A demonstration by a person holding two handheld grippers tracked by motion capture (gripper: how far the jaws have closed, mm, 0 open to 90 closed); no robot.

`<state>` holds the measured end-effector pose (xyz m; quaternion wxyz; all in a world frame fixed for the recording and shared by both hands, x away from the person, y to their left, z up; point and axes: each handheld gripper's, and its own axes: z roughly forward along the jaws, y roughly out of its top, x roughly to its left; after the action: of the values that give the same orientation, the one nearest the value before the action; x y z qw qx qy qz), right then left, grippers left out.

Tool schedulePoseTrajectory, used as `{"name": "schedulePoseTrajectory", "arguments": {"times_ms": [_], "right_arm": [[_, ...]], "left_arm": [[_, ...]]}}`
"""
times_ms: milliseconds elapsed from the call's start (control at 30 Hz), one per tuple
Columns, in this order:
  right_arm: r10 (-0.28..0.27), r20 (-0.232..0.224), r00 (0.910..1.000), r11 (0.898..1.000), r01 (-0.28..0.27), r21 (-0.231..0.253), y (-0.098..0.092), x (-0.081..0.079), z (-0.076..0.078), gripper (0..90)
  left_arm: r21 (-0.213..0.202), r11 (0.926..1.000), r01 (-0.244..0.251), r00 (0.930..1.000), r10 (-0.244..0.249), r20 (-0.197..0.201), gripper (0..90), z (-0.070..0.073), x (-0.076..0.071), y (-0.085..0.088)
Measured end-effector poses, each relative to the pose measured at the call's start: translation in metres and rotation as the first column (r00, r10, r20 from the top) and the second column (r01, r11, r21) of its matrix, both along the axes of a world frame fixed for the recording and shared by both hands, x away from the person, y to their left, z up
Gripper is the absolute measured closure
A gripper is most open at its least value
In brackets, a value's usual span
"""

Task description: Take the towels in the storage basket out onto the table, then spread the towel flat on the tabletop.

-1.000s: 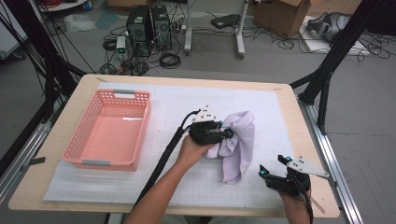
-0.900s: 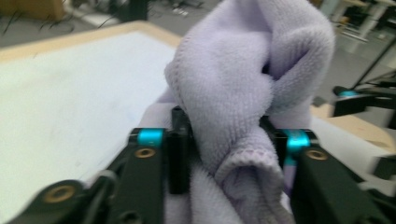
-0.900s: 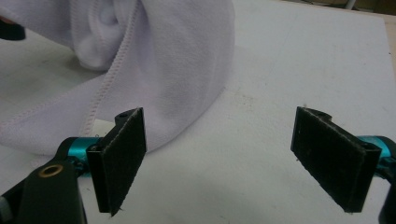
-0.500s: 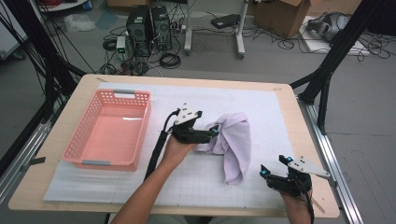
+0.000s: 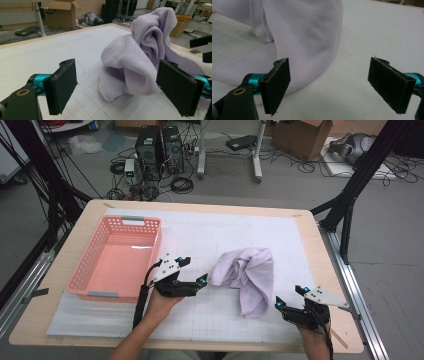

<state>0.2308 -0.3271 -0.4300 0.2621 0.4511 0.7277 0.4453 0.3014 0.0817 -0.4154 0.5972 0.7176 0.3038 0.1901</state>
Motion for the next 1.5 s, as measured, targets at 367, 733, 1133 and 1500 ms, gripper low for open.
{"name": "schedulePoseTrajectory", "arguments": {"times_ms": [367, 733, 1133, 1500], "right_arm": [[-0.002, -0.01, 0.9999, 1.0, 0.002, -0.002, 0.004, 0.001, -0.002, 16.9], [0.002, -0.003, 1.0, 1.0, -0.002, -0.001, 0.002, 0.002, -0.001, 16.9], [0.021, -0.021, 0.9996, 1.0, -0.021, -0.007, 0.008, 0.003, -0.001, 16.9], [0.075, -0.036, 0.9965, 0.997, -0.075, -0.008, 0.027, 0.015, 0.004, 17.0]], "left_arm": [[0.006, 0.9979, 0.065, 0.9979, -0.065, -0.005, 19.9, -0.01, -0.004, -0.011], [-0.008, 0.9997, 0.022, 0.9997, -0.022, 0.008, 19.9, -0.008, -0.003, 0.001], [0.008, 0.9993, 0.037, 0.9992, -0.037, -0.013, 23.2, -0.009, 0.002, 0.0], [0.082, 0.9925, 0.09, 0.9949, -0.086, -0.053, 29.7, -0.015, 0.007, -0.023]]}}
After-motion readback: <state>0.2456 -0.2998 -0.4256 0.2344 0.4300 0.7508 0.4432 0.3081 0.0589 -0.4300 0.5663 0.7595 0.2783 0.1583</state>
